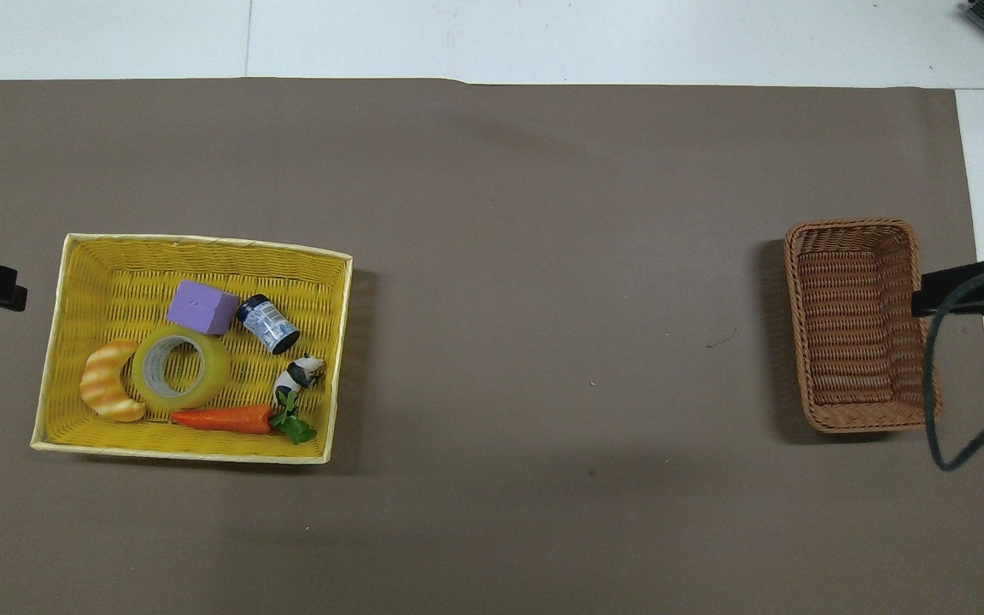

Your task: Move tape to another basket

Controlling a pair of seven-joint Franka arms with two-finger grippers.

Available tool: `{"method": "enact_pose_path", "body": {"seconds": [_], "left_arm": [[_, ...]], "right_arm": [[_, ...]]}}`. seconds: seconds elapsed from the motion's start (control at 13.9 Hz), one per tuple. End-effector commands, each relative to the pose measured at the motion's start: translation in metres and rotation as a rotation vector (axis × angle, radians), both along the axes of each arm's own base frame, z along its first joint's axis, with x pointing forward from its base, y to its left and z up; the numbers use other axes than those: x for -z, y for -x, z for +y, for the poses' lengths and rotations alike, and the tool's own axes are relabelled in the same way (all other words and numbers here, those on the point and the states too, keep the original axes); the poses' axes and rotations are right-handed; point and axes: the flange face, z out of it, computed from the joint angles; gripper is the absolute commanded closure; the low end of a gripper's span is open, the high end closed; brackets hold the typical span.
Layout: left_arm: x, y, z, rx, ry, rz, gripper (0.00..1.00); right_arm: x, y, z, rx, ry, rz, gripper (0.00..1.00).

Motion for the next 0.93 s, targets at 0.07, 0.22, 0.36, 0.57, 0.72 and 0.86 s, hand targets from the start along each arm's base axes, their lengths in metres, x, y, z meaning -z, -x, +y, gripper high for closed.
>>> {"method": "enact_pose_path", "body": {"seconds": [0.07,0.22,0.36,0.57,0.72,0.86], "left_arm": [[0.0016,0.0006,-0.0039,0.028,-0.013,-0.015,0.0],[0.0014,0.0004,-0.0032,0.022,-0.012,-0.016,0.0],[0.0021,0.0023,-0.0024,0.022,-0.012,-0.012,0.0],[0.0022,0.0018,-0.0034,0.023,-0.01,-0.012,0.0],[0.0013,0.0021,-0.0046,0.026,0.001,-0.015,0.0],[0.0018,0.0019,-0.006,0.025,0.013,-0.015,0.0]], "right_arm": [[0.0004,0.005,0.0007,-0.009,-0.013,-0.006,0.0],[0.0004,0.005,0.0007,-0.009,-0.013,-0.006,0.0],[0.0004,0.005,0.0007,-0.009,-0.013,-0.006,0.0],[0.0004,0.005,0.0007,-0.009,-0.013,-0.006,0.0],[0.0004,0.005,0.0007,-0.009,-0.013,-0.006,0.0],[0.0004,0.005,0.0007,-0.009,-0.013,-0.006,0.0]]}}
